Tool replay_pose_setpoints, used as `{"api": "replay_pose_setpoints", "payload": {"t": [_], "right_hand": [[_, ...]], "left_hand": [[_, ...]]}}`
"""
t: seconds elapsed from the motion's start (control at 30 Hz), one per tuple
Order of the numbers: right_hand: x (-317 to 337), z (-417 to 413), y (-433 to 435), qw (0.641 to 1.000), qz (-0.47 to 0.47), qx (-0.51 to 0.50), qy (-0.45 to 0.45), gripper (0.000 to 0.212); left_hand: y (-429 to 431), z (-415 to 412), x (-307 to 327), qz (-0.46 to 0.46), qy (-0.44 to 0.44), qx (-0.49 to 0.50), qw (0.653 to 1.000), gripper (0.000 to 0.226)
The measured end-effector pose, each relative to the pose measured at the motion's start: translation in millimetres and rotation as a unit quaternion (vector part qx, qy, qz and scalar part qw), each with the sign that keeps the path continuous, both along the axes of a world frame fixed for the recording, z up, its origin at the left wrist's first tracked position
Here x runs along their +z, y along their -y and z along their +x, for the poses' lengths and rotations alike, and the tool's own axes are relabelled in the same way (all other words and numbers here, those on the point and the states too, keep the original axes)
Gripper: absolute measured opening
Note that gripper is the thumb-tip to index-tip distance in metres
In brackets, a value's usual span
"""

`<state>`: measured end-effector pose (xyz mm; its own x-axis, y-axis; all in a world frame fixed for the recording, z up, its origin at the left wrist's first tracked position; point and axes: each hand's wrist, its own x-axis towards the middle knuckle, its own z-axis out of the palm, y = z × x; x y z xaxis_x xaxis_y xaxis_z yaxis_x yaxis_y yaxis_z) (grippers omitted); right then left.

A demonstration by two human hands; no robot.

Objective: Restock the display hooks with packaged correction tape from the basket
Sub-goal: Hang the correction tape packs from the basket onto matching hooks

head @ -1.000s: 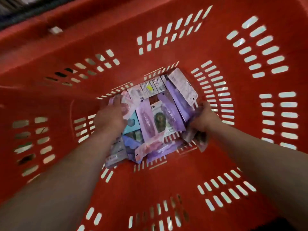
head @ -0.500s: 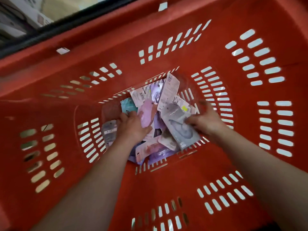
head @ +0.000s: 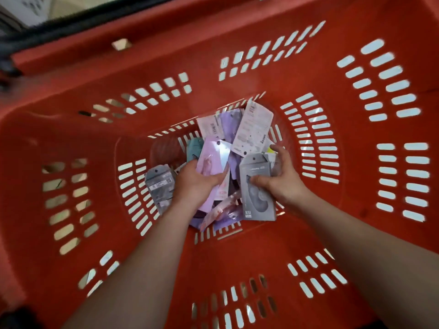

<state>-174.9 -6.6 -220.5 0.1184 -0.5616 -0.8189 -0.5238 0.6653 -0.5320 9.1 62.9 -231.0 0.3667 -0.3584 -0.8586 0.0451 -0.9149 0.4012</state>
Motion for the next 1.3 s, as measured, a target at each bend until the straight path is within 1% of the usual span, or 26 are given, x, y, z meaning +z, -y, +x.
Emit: {"api": "replay_pose_setpoints", "payload": {"t": [0.1, 0.17, 0.23, 0.3, 0.33, 0.4, 0.43, 0.5, 0.53, 0.57, 0.63, 0.67, 0.7, 0.77, 0.83, 0.93, 1.07, 1.13, 1.2, 1.27, 1.3], "right_hand": [[16.8, -11.4, 12.9, 0.999, -0.034, 0.012, 0.015, 0.086], [31.8, -19.0, 21.3, 0.998, -0.057, 0.026, 0.018, 0.082], [51.8, -22.1, 28.4, 0.997, -0.074, 0.026, 0.024, 0.067], [74.6, -20.4, 31.9, 0.995, -0.084, -0.007, 0.048, 0.051], [87.1, -16.9, 33.0, 0.994, -0.092, -0.024, 0.062, 0.046], [112.6, -8.3, 32.2, 0.99, -0.094, -0.048, 0.095, 0.04], [126.2, -2.6, 31.2, 0.988, -0.085, -0.058, 0.114, 0.038], [154.4, 7.8, 25.9, 0.986, -0.065, -0.065, 0.14, 0.027], [170.4, 12.5, 22.7, 0.985, -0.065, -0.057, 0.147, 0.028], [186.3, 15.6, 19.0, 0.986, -0.068, -0.043, 0.149, 0.037], [216.9, 18.4, 13.1, 0.985, -0.067, -0.027, 0.157, 0.062], [233.0, 19.1, 11.8, 0.985, -0.065, -0.023, 0.16, 0.071], [250.3, 19.8, 12.3, 0.984, -0.066, -0.018, 0.164, 0.074], [286.6, 21.5, 14.9, 0.982, -0.077, -0.016, 0.173, 0.071], [325.3, 23.6, 16.9, 0.981, -0.092, -0.013, 0.172, 0.071], [388.8, 29.0, 17.7, 0.977, -0.119, -0.005, 0.174, 0.078], [472.6, 34.0, 18.3, 0.967, -0.179, 0.039, 0.179, 0.092], [511.9, 33.7, 20.9, 0.958, -0.184, 0.064, 0.208, 0.092], [550.3, 29.7, 22.2, 0.951, -0.179, 0.094, 0.236, 0.089], [588.9, 27.6, 23.1, 0.937, -0.194, 0.138, 0.257, 0.085], [605.8, 27.0, 24.2, 0.93, -0.212, 0.162, 0.252, 0.082]], "left_hand": [[19.1, 1.2, 18.4, -0.01, -0.013, 0.022, 1.0, 0.047], [33.1, 1.7, 37.5, -0.022, -0.03, 0.072, 0.997, 0.046], [44.5, 0.8, 58.7, -0.025, -0.056, 0.113, 0.992, 0.041], [47.5, -2.0, 85.1, -0.02, -0.101, 0.112, 0.988, 0.036], [46.6, -4.2, 100.5, -0.022, -0.128, 0.105, 0.986, 0.038], [39.0, -11.5, 130.4, -0.031, -0.173, 0.098, 0.98, 0.049], [34.3, -15.3, 144.6, -0.038, -0.175, 0.093, 0.979, 0.054], [26.2, -21.5, 174.9, -0.059, -0.15, 0.079, 0.984, 0.057], [23.0, -23.1, 188.8, -0.074, -0.146, 0.071, 0.984, 0.059], [20.9, -24.1, 205.2, -0.085, -0.15, 0.063, 0.983, 0.06], [17.6, -22.7, 241.4, -0.106, -0.163, 0.044, 0.98, 0.051], [15.9, -21.0, 259.8, -0.109, -0.177, 0.037, 0.978, 0.046], [14.4, -18.6, 278.8, -0.111, -0.197, 0.036, 0.973, 0.044], [10.5, -11.4, 318.4, -0.127, -0.241, 0.032, 0.962, 0.045], [8.2, -3.9, 358.1, -0.152, -0.242, 0.038, 0.958, 0.04], [8.4, -1.3, 418.6, -0.19, -0.185, 0.069, 0.962, 0.035], [7.6, -17.3, 504.6, -0.231, -0.102, 0.147, 0.956, 0.05], [3.0, -22.6, 542.0, -0.246, -0.072, 0.192, 0.947, 0.05], [-4.7, -26.6, 574.4, -0.254, -0.064, 0.227, 0.938, 0.047], [-13.0, -30.9, 608.1, -0.273, -0.059, 0.275, 0.92, 0.044], [-17.0, -33.6, 624.8, -0.289, -0.052, 0.293, 0.91, 0.043]]}}
